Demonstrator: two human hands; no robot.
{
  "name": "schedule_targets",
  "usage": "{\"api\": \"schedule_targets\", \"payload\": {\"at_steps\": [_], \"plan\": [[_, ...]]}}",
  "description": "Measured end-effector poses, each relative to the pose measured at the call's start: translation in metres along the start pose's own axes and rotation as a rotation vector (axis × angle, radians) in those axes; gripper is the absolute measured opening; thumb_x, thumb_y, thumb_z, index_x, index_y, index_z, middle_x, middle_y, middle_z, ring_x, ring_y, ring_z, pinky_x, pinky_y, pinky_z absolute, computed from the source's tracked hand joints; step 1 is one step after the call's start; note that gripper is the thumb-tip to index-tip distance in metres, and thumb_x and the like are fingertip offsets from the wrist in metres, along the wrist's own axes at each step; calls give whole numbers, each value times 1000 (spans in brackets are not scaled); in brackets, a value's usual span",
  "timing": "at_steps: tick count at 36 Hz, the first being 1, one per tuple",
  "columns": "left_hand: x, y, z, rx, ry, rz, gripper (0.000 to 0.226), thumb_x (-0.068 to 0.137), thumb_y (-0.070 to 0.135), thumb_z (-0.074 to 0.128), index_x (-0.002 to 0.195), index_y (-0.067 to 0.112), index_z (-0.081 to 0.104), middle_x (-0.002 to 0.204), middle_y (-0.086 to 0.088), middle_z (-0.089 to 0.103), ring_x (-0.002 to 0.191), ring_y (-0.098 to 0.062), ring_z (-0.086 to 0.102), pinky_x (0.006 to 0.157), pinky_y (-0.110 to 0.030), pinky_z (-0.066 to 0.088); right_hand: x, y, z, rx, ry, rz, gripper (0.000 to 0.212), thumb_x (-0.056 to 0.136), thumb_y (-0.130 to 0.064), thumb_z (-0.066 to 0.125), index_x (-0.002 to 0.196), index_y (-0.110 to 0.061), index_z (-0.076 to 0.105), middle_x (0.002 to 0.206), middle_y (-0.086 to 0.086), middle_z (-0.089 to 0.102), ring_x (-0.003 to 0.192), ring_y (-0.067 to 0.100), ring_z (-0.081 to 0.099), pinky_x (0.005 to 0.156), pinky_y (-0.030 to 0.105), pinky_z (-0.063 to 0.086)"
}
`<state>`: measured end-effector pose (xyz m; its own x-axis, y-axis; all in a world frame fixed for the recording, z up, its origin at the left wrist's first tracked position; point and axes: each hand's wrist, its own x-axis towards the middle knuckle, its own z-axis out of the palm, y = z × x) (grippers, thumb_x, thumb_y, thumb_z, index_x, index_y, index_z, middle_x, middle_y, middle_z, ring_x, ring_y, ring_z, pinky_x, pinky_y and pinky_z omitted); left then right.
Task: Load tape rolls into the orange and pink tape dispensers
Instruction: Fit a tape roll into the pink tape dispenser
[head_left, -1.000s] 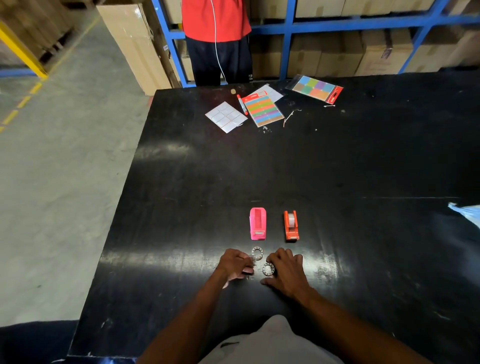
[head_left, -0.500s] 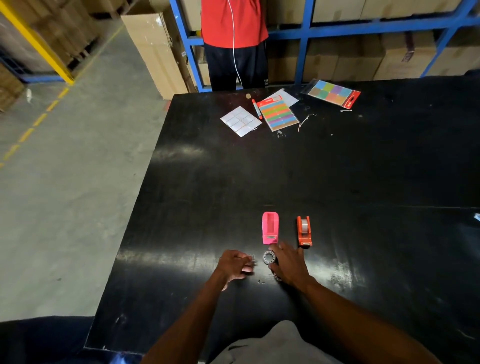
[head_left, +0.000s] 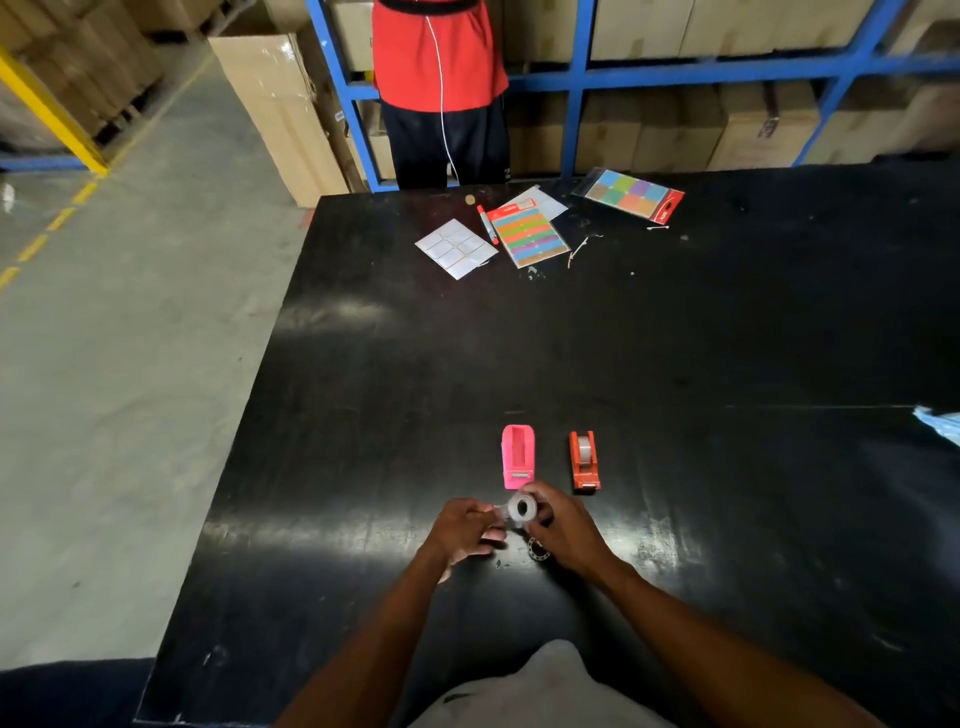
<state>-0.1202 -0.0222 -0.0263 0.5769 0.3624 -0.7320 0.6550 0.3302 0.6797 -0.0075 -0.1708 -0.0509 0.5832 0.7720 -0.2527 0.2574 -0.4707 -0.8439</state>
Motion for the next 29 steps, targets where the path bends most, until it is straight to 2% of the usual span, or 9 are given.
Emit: {"api": "schedule_targets", "payload": {"at_steps": [2,5,10,14,18,20,22,25,29], "plan": [[-2,2,1,-22,-2,0,15,95,20,64,98,5,65,95,-25,75,88,-39,73,69,-31,58,-1,-2,0,50,9,19,36,81,-8,72,108,-30,62,100,-8,71,85,9,69,78,34,59],[-5,5,2,-60,2,2,14,96,17,63,98,3,65,91,-21,71,82,-33,70,64,-30,60,-2,-3,1,129,14,55,40,79,-8,76,107,-32,62,102,-7,71,92,9,69,84,36,59],[-6,6,0,-76,-4,13,27,95,16,65,110,-6,64,105,-26,74,90,-36,73,82,-46,60,-5,-14,1,212,22,75,35,81,-22,80,108,-32,60,106,-11,70,95,5,69,83,22,58],[-9,6,0,-65,16,17,25,95,17,66,110,-3,66,98,-18,76,81,-25,73,70,-34,62,-5,-19,0,197,61,75,24,87,-21,73,105,-31,60,106,-13,69,94,7,67,81,21,56],[-11,7,0,-72,27,13,25,95,15,65,111,-4,65,93,-15,75,78,-24,73,69,-34,62,-6,-18,-1,171,82,51,19,90,-13,66,100,-29,59,101,-6,71,88,7,69,82,33,59],[-13,8,0,-67,33,19,21,96,15,64,109,-1,65,93,-13,74,74,-19,72,62,-27,60,-6,-16,0,157,90,56,20,89,-15,66,99,-29,56,98,-6,71,87,10,70,81,39,60],[-14,9,0,-58,36,25,20,96,15,63,110,1,65,95,-12,74,73,-16,71,62,-24,58,-5,-14,2,146,98,76,23,86,-18,69,98,-30,53,95,-6,70,85,14,70,81,43,59],[-12,7,0,-54,36,35,18,96,16,63,108,3,65,96,-12,74,76,-17,72,66,-25,59,-4,-13,4,137,123,97,28,85,-18,72,98,-33,53,96,-6,70,83,11,70,80,41,59],[-12,8,0,-69,22,47,18,96,16,64,106,3,66,98,-12,74,82,-19,73,70,-27,61,-2,-14,4,125,188,103,22,84,-27,77,93,-28,58,91,-8,70,80,8,67,75,29,59]]}}
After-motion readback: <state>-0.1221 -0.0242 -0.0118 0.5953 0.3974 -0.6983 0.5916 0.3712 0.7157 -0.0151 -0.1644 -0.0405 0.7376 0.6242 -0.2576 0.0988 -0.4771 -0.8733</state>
